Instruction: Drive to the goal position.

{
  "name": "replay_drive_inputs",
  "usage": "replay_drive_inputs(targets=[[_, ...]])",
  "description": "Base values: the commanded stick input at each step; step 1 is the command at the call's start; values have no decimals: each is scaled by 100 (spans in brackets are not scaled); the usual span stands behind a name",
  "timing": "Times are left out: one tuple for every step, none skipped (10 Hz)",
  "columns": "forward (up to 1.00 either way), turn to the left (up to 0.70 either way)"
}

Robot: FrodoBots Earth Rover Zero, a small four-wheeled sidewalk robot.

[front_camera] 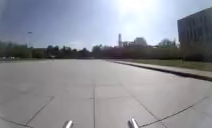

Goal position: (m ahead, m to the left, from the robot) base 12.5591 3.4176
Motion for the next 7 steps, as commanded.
replay_drive_inputs(targets=[[100, 0], [100, 0], [100, 0], [100, 0], [100, 0], [100, 0], [100, 0]])
